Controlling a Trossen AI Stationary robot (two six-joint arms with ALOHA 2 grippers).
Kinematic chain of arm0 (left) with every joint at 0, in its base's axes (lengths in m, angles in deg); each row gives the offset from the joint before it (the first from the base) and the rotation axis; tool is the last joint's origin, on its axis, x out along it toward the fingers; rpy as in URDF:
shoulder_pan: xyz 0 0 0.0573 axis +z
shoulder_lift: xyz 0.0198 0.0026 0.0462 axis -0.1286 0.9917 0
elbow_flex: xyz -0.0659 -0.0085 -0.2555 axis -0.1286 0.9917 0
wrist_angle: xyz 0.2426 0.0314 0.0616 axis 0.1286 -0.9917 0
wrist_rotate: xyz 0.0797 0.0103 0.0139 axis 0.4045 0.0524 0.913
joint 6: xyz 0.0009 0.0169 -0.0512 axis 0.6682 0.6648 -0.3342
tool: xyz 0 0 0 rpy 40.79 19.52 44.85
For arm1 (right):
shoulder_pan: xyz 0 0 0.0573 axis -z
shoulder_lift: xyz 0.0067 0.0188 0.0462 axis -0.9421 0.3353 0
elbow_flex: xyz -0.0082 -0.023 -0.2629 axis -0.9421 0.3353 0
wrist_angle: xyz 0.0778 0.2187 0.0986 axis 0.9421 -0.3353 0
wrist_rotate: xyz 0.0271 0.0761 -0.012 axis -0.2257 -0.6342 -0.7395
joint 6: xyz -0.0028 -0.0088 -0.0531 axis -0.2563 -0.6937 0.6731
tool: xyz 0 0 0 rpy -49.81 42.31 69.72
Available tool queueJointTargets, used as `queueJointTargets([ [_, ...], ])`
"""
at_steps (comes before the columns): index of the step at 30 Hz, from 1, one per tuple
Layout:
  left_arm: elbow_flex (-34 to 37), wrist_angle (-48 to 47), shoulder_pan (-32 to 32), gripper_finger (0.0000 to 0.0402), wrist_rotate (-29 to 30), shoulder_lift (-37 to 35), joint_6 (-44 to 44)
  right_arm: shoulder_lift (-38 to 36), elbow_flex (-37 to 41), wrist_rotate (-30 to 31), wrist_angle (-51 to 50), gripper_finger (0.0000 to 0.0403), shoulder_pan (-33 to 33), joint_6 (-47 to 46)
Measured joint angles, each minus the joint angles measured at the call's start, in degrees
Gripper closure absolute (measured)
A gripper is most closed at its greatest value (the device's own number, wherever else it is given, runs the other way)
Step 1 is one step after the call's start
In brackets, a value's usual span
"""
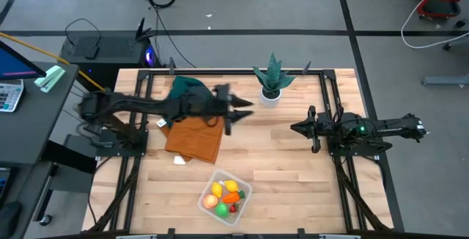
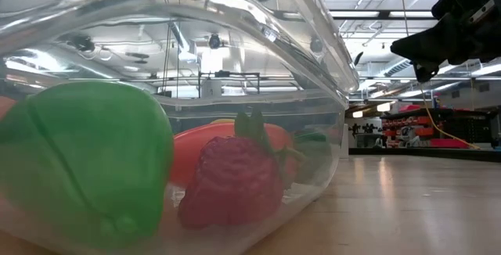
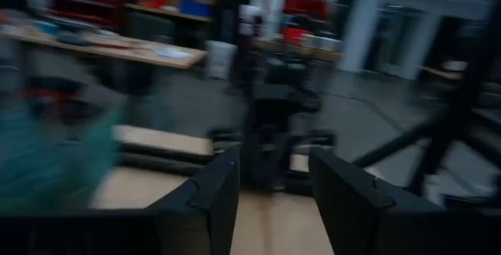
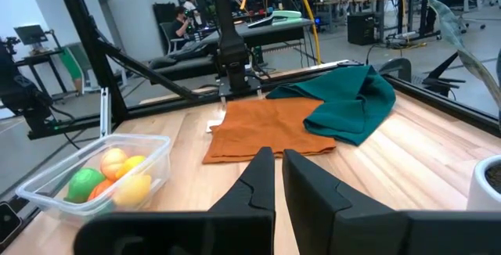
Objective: Pick and placing Produce into tupperware
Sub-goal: Return to Home Position
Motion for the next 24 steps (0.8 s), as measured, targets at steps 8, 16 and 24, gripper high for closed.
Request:
queueJointTargets([
  [8,21.34,8.79,-0.09,0.0244,5.68,-17.97,1.56,0.00,-0.02,0.02,-0.07,0.0402,0.00,0.02],
  [16,33.98,10.95,-0.94,0.0262,6.09,-30.46,6.43,0.00,-0.02,0.02,-0.07,0.0402,0.00,0.02],
  [24,42.12,9.89,-2.02,0.0276,12.50,-39.13,5.16,0.00,-0.02,0.02,-0.07,0.0402,0.00,0.03],
])
